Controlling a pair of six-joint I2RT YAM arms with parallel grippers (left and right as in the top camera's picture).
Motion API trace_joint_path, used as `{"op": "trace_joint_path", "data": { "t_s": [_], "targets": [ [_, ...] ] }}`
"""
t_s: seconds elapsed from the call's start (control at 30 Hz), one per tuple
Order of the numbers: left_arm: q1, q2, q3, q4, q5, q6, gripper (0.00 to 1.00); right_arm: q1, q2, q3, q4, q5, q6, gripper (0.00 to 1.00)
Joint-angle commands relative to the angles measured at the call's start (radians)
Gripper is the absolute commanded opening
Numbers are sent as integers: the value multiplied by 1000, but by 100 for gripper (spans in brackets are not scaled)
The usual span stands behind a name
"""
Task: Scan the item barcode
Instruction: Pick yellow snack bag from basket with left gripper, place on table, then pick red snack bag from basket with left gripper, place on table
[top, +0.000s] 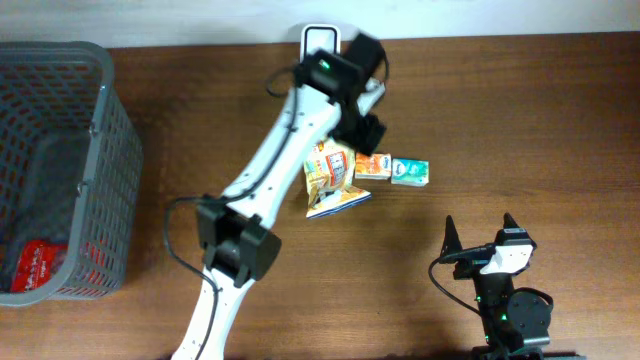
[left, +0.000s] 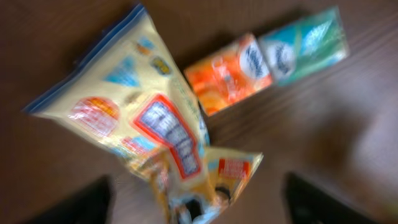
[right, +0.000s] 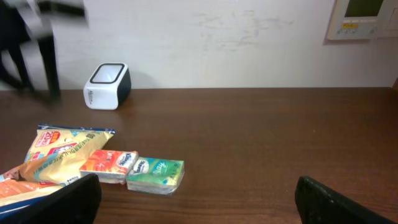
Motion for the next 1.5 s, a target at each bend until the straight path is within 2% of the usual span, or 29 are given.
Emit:
{"op": "trace_joint_path", "data": {
  "t_s": [0.0,0.03,0.1,0.27,0.3,0.37,0.47,0.5,0.53,0.6,0.67,0.77,0.8,0.93,1.0,1.13,1.17,1.2,1.27,1.3,1.37,1.47],
  "targets": [
    [134,-45,411,-97,4,-19,100,-1,-6,-7,-5,5,11,98],
    [225,-77,557,-137,4,-26,99,-1,-6,-7,-5,5,11,98],
    [370,-176,550,-188,-18,-25,99,-1,-6,-7,-5,5,11,98],
    [759,-346,539,-188,-20,-83,99,-1,-6,-7,-5,5,11,98],
    [814,-372,513,-189,-75,-98,99,-1,-6,-7,-5,5,11,98],
    [885,-398,413,-188,-247,-189,99,-1,-6,-7,-5,5,11,98],
    [997,-400,158,-179,-443,-446,99,-1,-6,-7,-5,5,11,99],
    [1039,-400,29,-129,-438,-516,99,-1,-6,-7,-5,5,11,99],
    [1071,-400,-90,-70,-386,-518,99,-1,-6,-7,-5,5,11,98],
    [1111,-400,-339,6,-362,-518,99,-1,-6,-7,-5,5,11,98],
    [1141,-400,-617,154,-362,-521,99,-1,-6,-7,-5,5,11,99],
    [1181,-400,-847,253,-365,-693,99,-1,-6,-7,-5,5,11,98],
    [1189,-400,-932,315,-365,-706,99,-1,-6,-7,-5,5,11,98],
    [1188,-400,-1067,389,-365,-706,100,-1,-6,-7,-5,5,11,98],
    [1189,-400,-1117,422,-370,-706,93,-1,-6,-7,-5,5,11,98],
    [1188,-400,-1215,497,-418,-706,88,-1,-6,-7,-5,5,11,98],
    [1188,-400,-1213,497,-418,-706,74,-1,-6,-7,-5,5,11,98],
    [1188,-400,-1203,488,-414,-706,47,-1,-6,-7,-5,5,11,98],
    [1188,-414,-1168,448,-407,-705,24,-1,-6,-7,-5,5,11,98],
    [1188,-431,-1118,400,-393,-705,0,-1,-6,-7,-5,5,11,98],
    [1188,-473,-961,318,-314,-596,0,-1,-6,-7,-5,5,11,99],
    [1188,-576,-668,228,-158,-563,0,-1,-6,-7,-5,5,11,99]
  ]
}}
